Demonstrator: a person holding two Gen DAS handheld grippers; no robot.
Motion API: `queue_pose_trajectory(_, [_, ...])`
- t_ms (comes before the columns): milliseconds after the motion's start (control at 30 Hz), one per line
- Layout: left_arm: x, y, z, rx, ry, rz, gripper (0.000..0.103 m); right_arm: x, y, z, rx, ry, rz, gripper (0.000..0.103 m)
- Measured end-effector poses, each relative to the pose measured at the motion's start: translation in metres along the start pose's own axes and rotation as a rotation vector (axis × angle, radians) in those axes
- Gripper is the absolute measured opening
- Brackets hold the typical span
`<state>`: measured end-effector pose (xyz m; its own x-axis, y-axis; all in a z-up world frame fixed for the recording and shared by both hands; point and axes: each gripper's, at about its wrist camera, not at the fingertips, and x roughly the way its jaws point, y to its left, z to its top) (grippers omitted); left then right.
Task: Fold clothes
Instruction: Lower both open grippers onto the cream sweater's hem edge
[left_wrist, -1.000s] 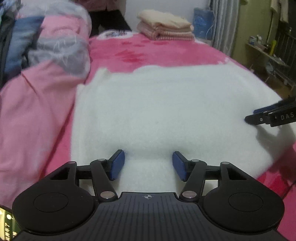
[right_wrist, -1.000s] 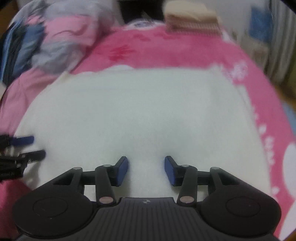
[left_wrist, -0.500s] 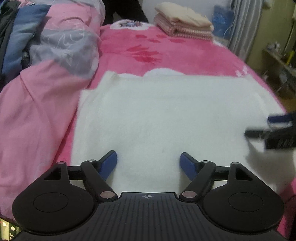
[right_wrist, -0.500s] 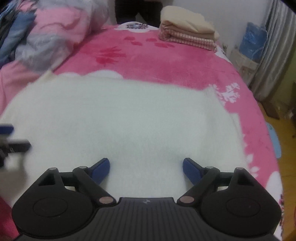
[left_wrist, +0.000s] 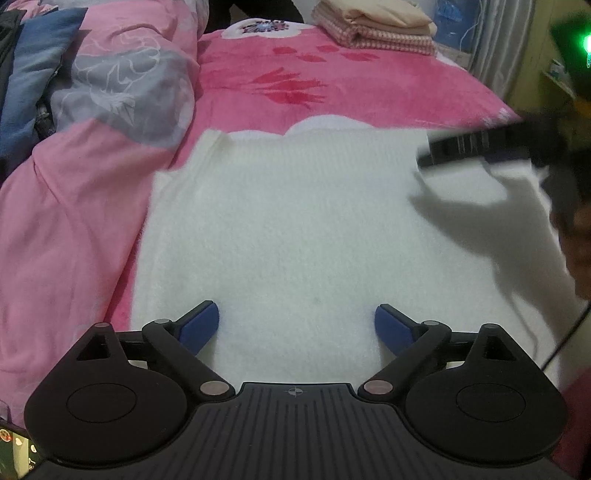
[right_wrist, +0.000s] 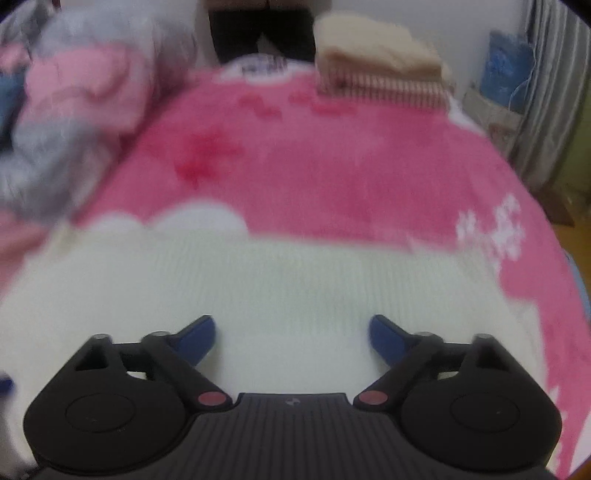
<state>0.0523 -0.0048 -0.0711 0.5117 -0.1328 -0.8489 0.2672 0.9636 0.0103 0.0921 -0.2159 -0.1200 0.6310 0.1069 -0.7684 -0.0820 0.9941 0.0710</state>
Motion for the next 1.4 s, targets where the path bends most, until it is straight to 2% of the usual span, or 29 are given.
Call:
queue_pose_trajectory(33, [0.000,-0.001,0.001,0.000,0.004,0.003,0.095,0.005,0.001,0.002,0.006,0.008,-0.002,0.091])
queue_pose_trajectory(100, [0.000,-0.003,0.002,-0.001,0.010,0.012,0.096,0.014,0.002,0.006,0.019,0.024,-0.005,0.092])
queue_pose_trajectory(133, [0.001,-0.004,0.002,0.000,0.012,0.017,0.096,0.022,0.003,0.002,0.008,0.044,-0.015,0.096])
queue_pose_trajectory(200, [0.001,-0.005,0.001,0.002,0.014,0.024,0.097,0.028,0.011,-0.010,-0.078,0.025,-0.044,0.099])
queue_pose_trajectory(300, [0.002,-0.006,0.001,0.005,0.016,0.027,0.098,0.008,0.009,-0.012,-0.062,0.023,-0.047,0.093])
queue_pose_trajectory(467, [0.004,-0.007,0.000,0.010,0.019,0.033,0.099,-0.036,0.003,-0.026,-0.067,-0.010,-0.037,0.093])
queue_pose_trajectory(567, [0.004,-0.010,0.000,0.019,0.021,0.046,0.099,-0.030,-0.001,-0.048,-0.088,0.020,-0.038,0.098])
queue_pose_trajectory(633, [0.004,-0.011,0.001,0.026,0.021,0.058,0.101,-0.031,-0.003,-0.050,-0.086,0.005,-0.036,0.099])
queue_pose_trajectory(733, [0.005,-0.011,0.001,0.027,0.022,0.067,0.103,-0.046,0.002,-0.042,-0.074,-0.001,-0.051,0.091])
queue_pose_trajectory(833, [0.006,-0.013,0.002,0.030,0.025,0.075,0.103,-0.068,0.005,-0.051,-0.082,-0.047,-0.034,0.092])
queue_pose_trajectory(900, [0.006,-0.014,0.003,0.034,0.027,0.082,0.103,-0.061,0.003,-0.065,-0.080,-0.003,-0.028,0.092])
queue_pose_trajectory(967, [0.007,-0.016,0.002,0.043,0.029,0.091,0.103,-0.052,0.003,-0.084,-0.127,-0.026,-0.031,0.099])
queue_pose_trajectory(1067, [0.006,-0.017,0.001,0.053,0.025,0.101,0.103,-0.059,0.008,-0.076,-0.117,-0.014,-0.051,0.096])
queue_pose_trajectory(1100, [0.006,-0.017,0.001,0.053,0.025,0.101,0.103,-0.066,0.009,-0.073,-0.100,-0.017,-0.047,0.092])
queue_pose_trajectory(1200, [0.007,-0.017,0.002,0.049,0.026,0.102,0.103,-0.084,0.016,-0.078,-0.119,-0.061,-0.030,0.093])
queue_pose_trajectory(1267, [0.007,-0.018,0.001,0.050,0.024,0.107,0.103,-0.076,0.020,-0.095,-0.157,-0.014,-0.018,0.093])
queue_pose_trajectory(1333, [0.007,-0.020,0.000,0.056,0.019,0.114,0.103,-0.071,0.020,-0.108,-0.184,-0.040,-0.016,0.098])
queue_pose_trajectory(1400, [0.007,-0.021,-0.001,0.060,0.016,0.119,0.103,-0.073,0.020,-0.099,-0.158,-0.012,-0.021,0.096])
